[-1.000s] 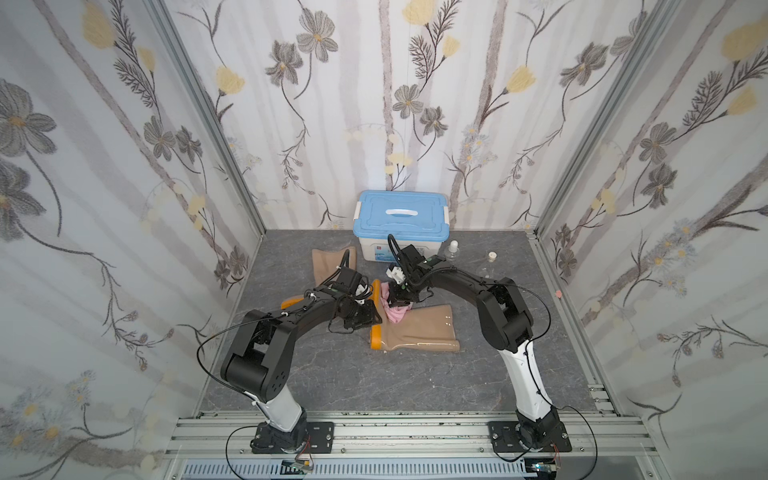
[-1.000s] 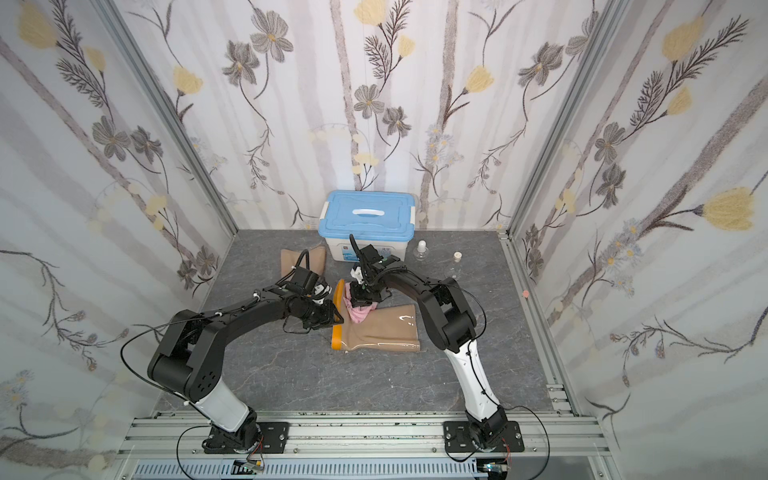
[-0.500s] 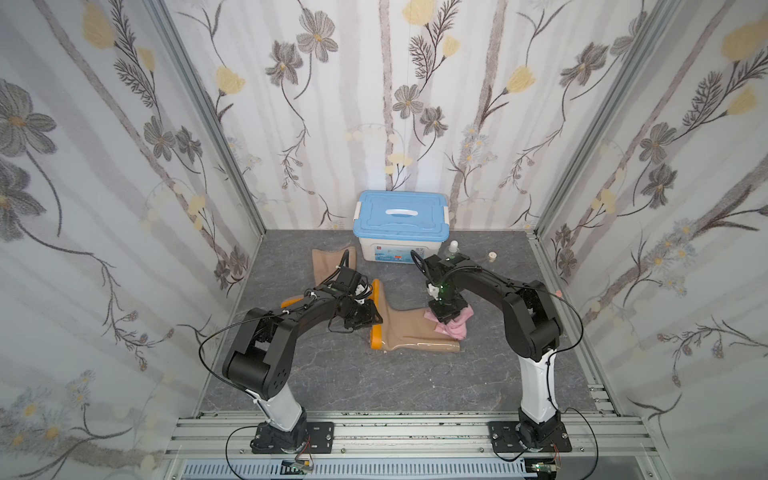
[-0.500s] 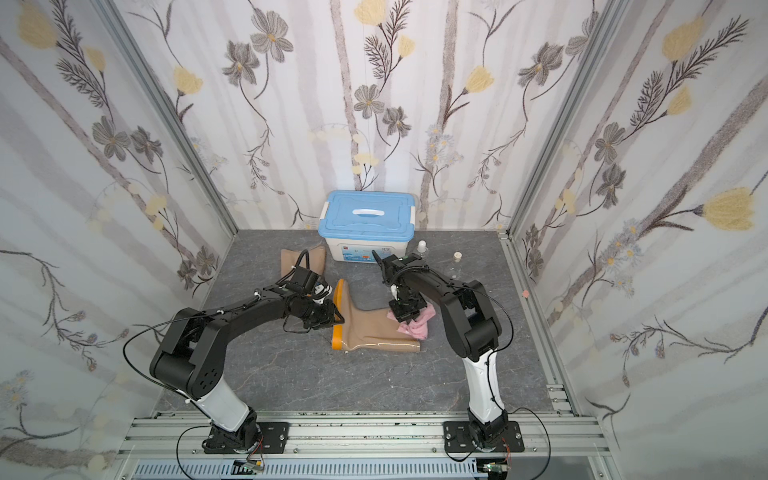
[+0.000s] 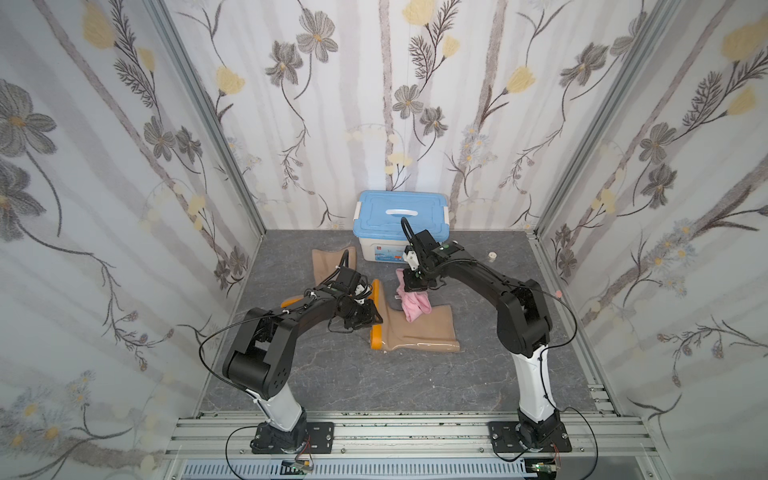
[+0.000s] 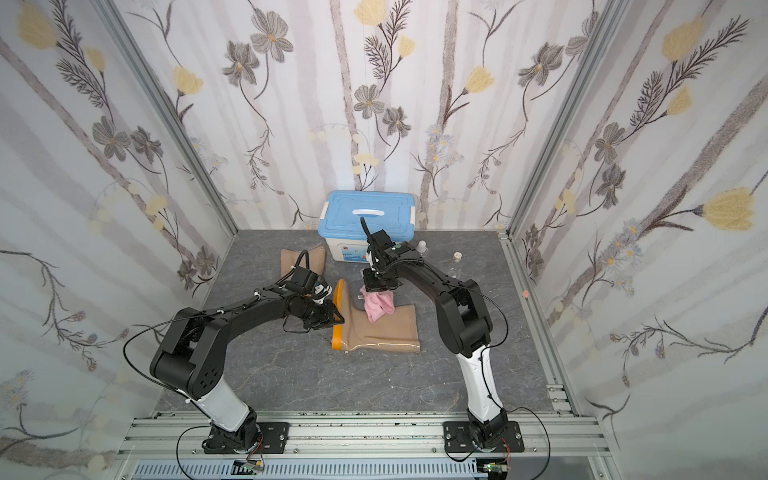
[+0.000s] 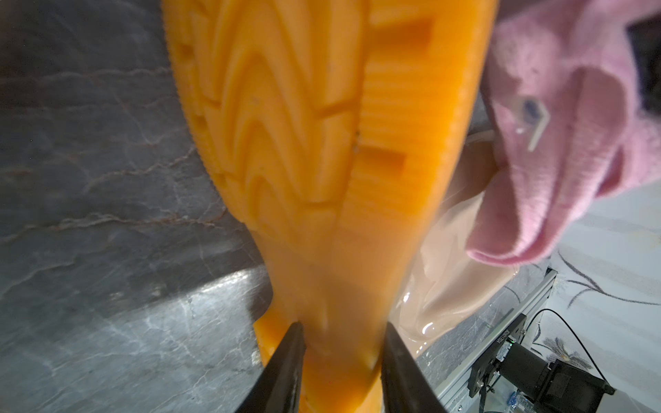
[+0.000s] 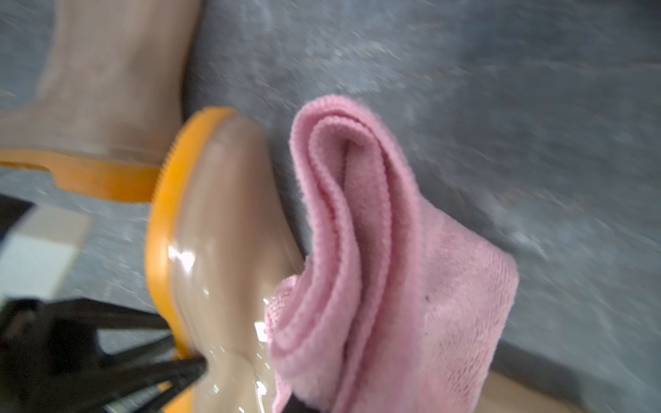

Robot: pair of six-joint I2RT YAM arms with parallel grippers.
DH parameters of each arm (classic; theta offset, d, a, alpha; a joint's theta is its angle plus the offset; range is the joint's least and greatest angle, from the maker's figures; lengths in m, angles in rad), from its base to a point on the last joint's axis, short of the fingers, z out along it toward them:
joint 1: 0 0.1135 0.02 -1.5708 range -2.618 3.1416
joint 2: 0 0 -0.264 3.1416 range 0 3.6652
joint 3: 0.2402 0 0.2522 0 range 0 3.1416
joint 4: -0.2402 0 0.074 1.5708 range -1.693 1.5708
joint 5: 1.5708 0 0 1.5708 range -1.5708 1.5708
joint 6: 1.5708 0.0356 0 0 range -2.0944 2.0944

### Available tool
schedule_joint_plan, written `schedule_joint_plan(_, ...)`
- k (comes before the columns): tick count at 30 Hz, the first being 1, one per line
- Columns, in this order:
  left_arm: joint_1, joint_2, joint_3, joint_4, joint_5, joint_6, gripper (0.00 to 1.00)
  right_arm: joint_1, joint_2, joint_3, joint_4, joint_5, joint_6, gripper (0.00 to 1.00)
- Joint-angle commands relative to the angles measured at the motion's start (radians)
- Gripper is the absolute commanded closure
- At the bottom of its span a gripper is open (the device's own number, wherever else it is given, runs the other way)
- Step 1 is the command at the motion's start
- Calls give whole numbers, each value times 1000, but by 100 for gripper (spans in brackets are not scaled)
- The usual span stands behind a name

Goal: Wipe the rubber boots with a cloth
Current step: Wipe the dirt off the rubber boot, then place the cleaning item at the center of the board.

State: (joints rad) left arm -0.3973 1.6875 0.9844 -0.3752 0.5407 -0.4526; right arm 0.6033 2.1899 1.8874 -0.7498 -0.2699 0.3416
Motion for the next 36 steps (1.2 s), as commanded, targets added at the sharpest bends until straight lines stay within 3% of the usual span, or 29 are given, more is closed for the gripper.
schedule_joint_plan(1, 1, 3, -7, -21, -61, -6, 63, 31, 93, 109, 62, -174, 71, 100)
schedule_joint_plan(6, 0, 0, -11, -17, -64, -7, 63, 111, 78, 61, -28, -198, -45, 100)
schedule_joint_plan(13, 1, 6, -3, -20, -70, -12, 63, 150, -137, -343, -59, -243, -91, 100)
schedule_joint_plan(18, 4, 0, -2, -26, -79, -13, 63, 131, -277, -595, -78, -209, -82, 100)
schedule_joint_plan(22, 2, -7, 26, -58, -92, -17, 63, 0, -401, -678, -114, -141, -69, 100)
schedule_joint_plan(27, -17, -42, 147, -232, -241, 14, 58, -246, -619, -713, -214, 64, -84, 100)
schedule_joint_plan(36, -24, -97, 259, -311, -330, 27, 56, -512, -654, -774, -246, 428, -107, 100)
